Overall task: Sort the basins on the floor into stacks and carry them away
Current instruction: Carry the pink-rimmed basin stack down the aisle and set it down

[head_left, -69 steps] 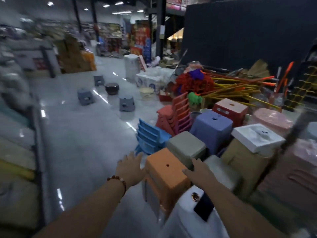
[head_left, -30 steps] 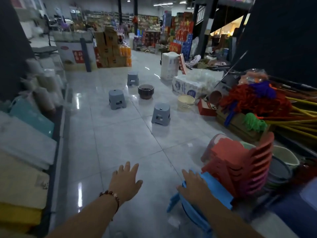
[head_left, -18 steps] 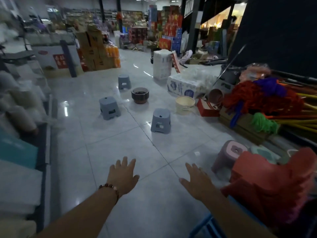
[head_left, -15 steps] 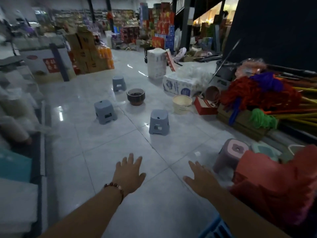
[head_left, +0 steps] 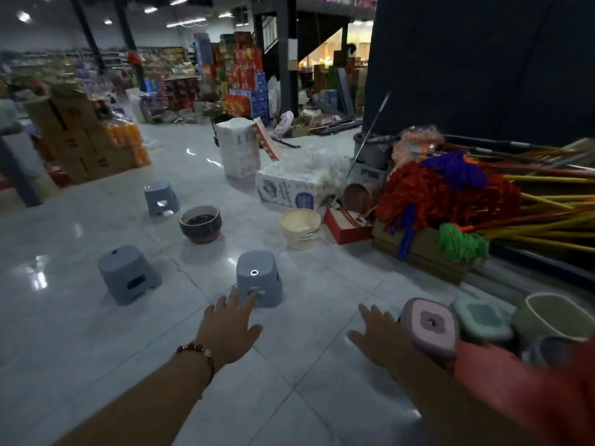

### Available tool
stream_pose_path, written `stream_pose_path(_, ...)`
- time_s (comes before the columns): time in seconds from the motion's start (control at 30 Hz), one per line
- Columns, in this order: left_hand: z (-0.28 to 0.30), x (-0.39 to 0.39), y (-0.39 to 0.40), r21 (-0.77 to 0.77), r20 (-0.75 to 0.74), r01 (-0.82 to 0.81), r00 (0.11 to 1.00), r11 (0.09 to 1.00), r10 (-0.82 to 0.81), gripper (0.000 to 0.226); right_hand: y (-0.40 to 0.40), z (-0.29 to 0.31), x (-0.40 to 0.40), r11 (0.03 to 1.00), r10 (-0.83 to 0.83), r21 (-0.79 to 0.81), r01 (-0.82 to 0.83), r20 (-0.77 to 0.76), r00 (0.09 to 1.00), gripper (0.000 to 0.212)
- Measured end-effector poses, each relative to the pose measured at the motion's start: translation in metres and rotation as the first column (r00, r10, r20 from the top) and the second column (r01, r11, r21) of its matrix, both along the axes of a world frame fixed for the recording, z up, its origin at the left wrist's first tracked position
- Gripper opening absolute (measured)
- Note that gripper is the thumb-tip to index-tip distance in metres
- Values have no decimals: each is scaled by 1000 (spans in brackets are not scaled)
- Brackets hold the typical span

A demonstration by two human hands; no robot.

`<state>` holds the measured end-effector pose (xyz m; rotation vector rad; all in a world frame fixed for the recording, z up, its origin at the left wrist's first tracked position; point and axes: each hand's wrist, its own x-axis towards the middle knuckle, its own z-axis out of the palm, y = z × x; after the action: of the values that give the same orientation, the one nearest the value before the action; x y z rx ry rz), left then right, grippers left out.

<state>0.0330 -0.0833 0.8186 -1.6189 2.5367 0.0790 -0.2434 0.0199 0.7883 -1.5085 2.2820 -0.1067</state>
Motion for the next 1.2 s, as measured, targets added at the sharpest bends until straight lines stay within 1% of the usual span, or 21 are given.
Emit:
stream_pose_path(0.13, 6, -39, -80, -4, -65, 24, 998, 1000, -24, 66, -74, 14, -28, 999, 19, 29, -18, -12, 1000, 70)
stream_pose_path(0.27, -1, -67, -160, 9, -46, 50, 998, 999, -50, 68, -146, 14, -50, 999, 5, 42, -5, -3, 1000, 72)
stream_pose_path(0.43, -22, -95, -277, 71, -33, 64, 998, 995, -62, 74, -248, 4, -83, 997, -19, 76, 19, -7, 1000, 72)
stream_pose_path(0.57, -42, -122, -385, 90, -16, 97, 995, 991, -96, 72, -340, -9, -107, 993, -60, 98, 62, -19, 998, 72)
stream_pose_path(0.67, -53, -139, -460, 139, -13, 94, 996, 986, -93, 72, -405, -14, -120, 988, -97, 116, 98, -10, 995, 72)
stream_pose_path(0.83, -58, -175, -570, 173, 44, 136, 988, 976, -145, 70, -504, -18, -148, 987, -103, 129, 100, 16, 995, 73)
stream_pose_path(0.93, -64, -212, -633, 168, 48, 181, 980, 969, -192, 71, -561, -30, -180, 989, -87, 121, 85, 13, 996, 73)
stream_pose_path(1.03, -78, -253, -694, 161, 70, 205, 973, 965, -219, 72, -622, -55, -222, 985, -56, 160, 57, -9, 998, 73)
stream_pose_path(1.13, -93, -294, -750, 165, 102, 187, 973, 968, -205, 71, -691, -83, -264, 981, 12, 196, -6, -29, 1000, 74)
stream_pose_path(1.2, -103, -317, -785, 198, 118, 147, 978, 969, -173, 71, -739, -96, -292, 973, 71, 220, -64, -24, 997, 74)
